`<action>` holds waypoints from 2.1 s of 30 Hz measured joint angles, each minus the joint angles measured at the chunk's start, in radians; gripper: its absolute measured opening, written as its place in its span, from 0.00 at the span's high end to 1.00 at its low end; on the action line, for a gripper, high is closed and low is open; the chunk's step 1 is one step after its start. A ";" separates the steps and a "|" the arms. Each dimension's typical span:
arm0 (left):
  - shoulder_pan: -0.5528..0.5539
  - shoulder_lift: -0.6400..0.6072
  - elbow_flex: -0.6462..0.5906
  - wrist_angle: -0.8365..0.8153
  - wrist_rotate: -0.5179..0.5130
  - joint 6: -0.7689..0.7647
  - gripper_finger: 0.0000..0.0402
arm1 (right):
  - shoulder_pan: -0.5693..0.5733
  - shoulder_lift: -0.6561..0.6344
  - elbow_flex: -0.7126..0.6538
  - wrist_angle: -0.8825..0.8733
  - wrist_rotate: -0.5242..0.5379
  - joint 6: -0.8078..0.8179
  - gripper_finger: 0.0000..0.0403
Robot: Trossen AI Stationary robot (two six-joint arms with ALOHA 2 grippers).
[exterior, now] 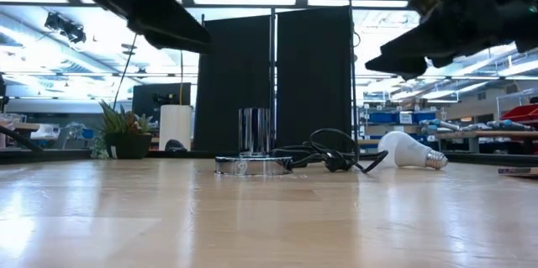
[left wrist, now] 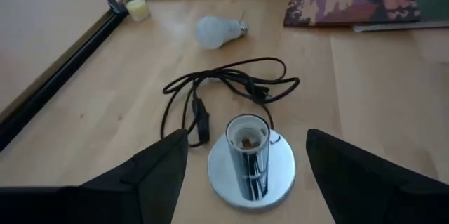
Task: Screw lightbulb
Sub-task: Return to Home Position
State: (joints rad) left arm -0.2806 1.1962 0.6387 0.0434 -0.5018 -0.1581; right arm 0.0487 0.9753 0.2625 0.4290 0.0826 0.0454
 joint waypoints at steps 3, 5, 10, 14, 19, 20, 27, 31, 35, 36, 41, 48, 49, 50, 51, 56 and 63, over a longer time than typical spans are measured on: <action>-0.005 -0.058 -0.054 0.011 0.000 -0.006 0.27 | 0.005 -0.038 -0.065 0.096 -0.006 -0.005 0.24; -0.005 -0.091 -0.099 0.034 0.000 -0.034 0.27 | 0.005 -0.069 -0.100 0.102 -0.006 -0.014 0.24; -0.005 -0.132 -0.263 0.265 0.010 -0.097 0.27 | 0.002 -0.133 -0.179 0.112 -0.006 -0.002 0.24; -0.005 -0.130 -0.400 0.478 0.026 -0.141 0.27 | 0.002 -0.174 -0.236 0.141 -0.006 0.032 0.24; -0.008 -0.130 -0.526 0.665 0.026 -0.215 0.27 | 0.003 -0.199 -0.257 0.112 -0.007 0.088 0.24; -0.008 -0.131 -0.537 0.693 0.027 -0.217 0.27 | 0.004 -0.199 -0.257 0.108 -0.007 0.093 0.24; -0.008 -0.131 -0.591 0.689 0.033 -0.217 0.27 | 0.000 -0.198 -0.257 0.134 0.000 0.091 0.24; -0.008 -0.131 -0.616 0.670 0.033 -0.217 0.27 | 0.000 -0.198 -0.257 0.132 0.003 0.091 0.24; -0.007 -0.131 -0.631 0.666 0.015 -0.214 0.27 | 0.000 -0.197 -0.257 0.132 0.003 0.091 0.24; -0.007 -0.131 -0.631 0.660 0.014 -0.214 0.27 | 0.000 -0.197 -0.257 0.132 0.003 0.091 0.24; -0.007 -0.130 -0.631 0.640 0.013 -0.214 0.27 | 0.000 -0.197 -0.257 0.132 0.004 0.091 0.24; -0.007 -0.130 -0.631 0.646 0.009 -0.214 0.27 | 0.000 -0.197 -0.257 0.132 0.004 0.091 0.23; -0.007 -0.130 -0.631 0.646 0.009 -0.214 0.27 | 0.000 -0.197 -0.257 0.132 0.004 0.091 0.23; -0.007 -0.130 -0.631 0.645 0.009 -0.214 0.27 | 0.000 -0.197 -0.257 0.132 0.004 0.091 0.23; -0.007 -0.130 -0.631 0.644 0.009 -0.214 0.27 | 0.000 -0.197 -0.257 0.132 0.004 0.091 0.23; -0.007 -0.180 -0.631 0.595 0.009 -0.214 0.27 | 0.001 -0.210 -0.257 0.122 0.005 0.091 0.24; -0.007 -0.300 -0.631 0.485 0.008 -0.214 0.27 | 0.001 -0.320 -0.257 -0.051 0.004 0.091 0.24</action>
State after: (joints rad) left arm -0.2874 0.8957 0.0074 0.5284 -0.4934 -0.3721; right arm 0.0502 0.6553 0.0055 0.3784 0.0868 0.1360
